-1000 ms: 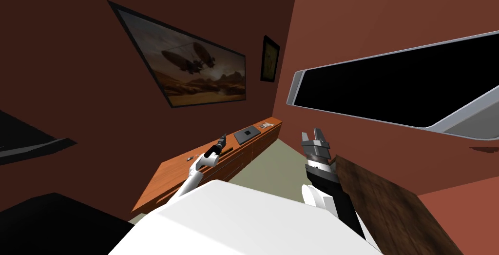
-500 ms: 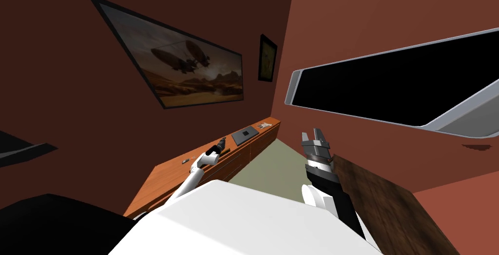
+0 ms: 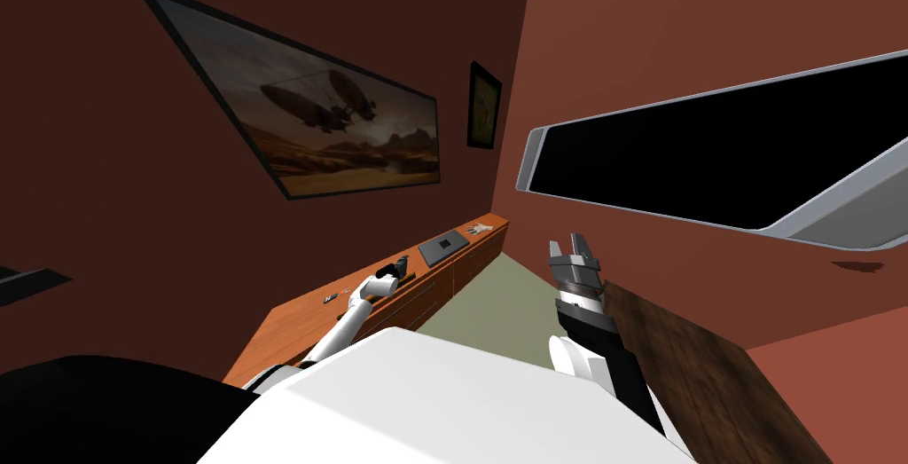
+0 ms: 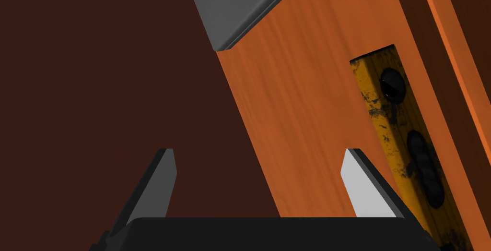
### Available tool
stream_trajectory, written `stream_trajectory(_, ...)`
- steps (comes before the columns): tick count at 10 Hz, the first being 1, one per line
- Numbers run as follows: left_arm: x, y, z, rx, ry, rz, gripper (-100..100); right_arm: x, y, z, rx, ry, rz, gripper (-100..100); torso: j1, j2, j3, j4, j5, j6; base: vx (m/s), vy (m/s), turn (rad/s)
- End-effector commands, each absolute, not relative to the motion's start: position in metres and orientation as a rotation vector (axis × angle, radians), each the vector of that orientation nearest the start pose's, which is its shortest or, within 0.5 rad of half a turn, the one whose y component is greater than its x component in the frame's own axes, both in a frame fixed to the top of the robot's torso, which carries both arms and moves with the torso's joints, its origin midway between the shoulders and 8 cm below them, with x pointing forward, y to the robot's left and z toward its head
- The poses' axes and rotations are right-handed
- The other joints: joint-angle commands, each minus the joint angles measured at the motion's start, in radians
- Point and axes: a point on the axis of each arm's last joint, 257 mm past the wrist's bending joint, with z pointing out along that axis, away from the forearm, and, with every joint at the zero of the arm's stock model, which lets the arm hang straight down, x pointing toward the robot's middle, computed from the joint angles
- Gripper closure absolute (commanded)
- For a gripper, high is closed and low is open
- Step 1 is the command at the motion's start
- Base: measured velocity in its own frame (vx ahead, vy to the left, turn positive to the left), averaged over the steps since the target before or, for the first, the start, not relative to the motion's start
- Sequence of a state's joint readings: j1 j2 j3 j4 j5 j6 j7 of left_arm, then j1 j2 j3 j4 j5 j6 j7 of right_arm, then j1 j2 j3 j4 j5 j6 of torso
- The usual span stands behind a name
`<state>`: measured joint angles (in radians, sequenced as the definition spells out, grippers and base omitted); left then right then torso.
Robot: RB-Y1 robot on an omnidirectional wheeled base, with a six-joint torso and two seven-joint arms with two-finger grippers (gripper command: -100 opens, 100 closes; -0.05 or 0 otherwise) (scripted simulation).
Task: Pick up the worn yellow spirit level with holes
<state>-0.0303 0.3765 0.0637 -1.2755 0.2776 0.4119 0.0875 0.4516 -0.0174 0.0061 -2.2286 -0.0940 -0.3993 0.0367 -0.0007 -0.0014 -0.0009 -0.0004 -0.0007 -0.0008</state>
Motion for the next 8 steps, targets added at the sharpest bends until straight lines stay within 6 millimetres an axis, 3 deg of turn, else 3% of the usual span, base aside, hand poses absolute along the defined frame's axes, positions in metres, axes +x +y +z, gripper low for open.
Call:
stream_trajectory(1, 0.472, 0.423, -0.429, -1.822, 1.498, -0.671, -100, 0.373, -0.285, -0.003, 0.778, 0.657, 1.327, 0, 0.000, 0.000, 0.000, 0.000, 0.000, 0.000, 0.033, -0.007, -0.013)
stream_trajectory(8, 0.437, 0.445, -0.482, -2.079, 1.509, -0.507, -100, 0.373, -0.285, -0.003, 0.778, 0.657, 1.327, 0, 0.001, 0.002, 0.001, 0.000, 0.000, 0.000, 0.024, 0.006, -0.003)
